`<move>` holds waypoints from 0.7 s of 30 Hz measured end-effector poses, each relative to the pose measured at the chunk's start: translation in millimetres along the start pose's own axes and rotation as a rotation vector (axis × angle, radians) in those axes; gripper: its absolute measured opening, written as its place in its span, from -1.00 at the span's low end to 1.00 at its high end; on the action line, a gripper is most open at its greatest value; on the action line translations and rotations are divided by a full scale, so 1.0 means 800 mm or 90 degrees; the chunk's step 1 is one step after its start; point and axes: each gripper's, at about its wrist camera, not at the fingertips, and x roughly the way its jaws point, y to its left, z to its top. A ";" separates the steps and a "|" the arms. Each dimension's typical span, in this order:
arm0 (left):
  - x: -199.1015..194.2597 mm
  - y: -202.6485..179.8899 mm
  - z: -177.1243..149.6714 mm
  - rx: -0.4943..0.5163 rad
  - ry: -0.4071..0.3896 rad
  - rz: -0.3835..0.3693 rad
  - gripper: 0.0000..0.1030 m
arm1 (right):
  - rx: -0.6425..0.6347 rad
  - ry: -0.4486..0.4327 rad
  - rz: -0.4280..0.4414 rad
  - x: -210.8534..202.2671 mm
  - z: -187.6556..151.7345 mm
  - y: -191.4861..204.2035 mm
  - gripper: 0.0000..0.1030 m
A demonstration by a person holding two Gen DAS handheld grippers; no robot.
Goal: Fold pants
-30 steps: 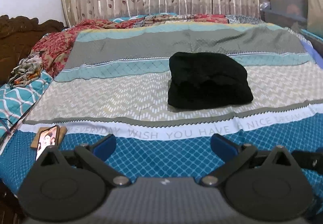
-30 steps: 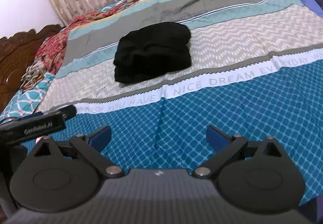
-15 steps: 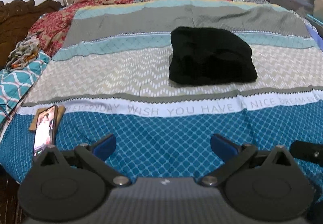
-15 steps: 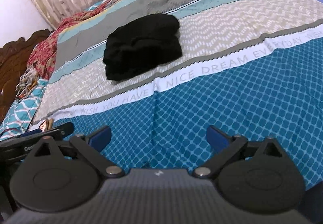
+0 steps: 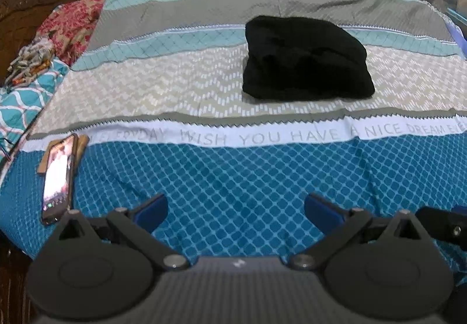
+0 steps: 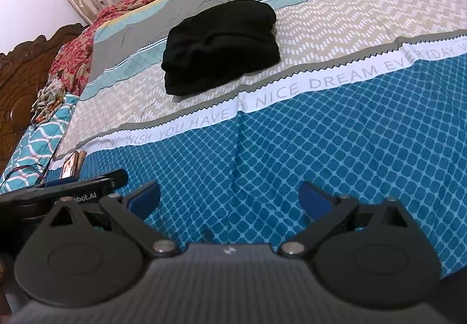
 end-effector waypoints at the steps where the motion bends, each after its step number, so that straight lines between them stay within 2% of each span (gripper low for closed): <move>1: 0.001 -0.001 -0.001 0.001 0.004 -0.003 1.00 | 0.001 0.002 0.000 0.001 0.000 -0.001 0.99; 14: 0.010 -0.009 -0.007 0.013 0.029 -0.007 1.00 | 0.007 0.016 -0.002 0.004 -0.001 -0.006 0.99; 21: 0.013 -0.011 -0.010 0.016 0.038 -0.025 1.00 | 0.014 0.027 0.001 0.007 -0.002 -0.007 0.99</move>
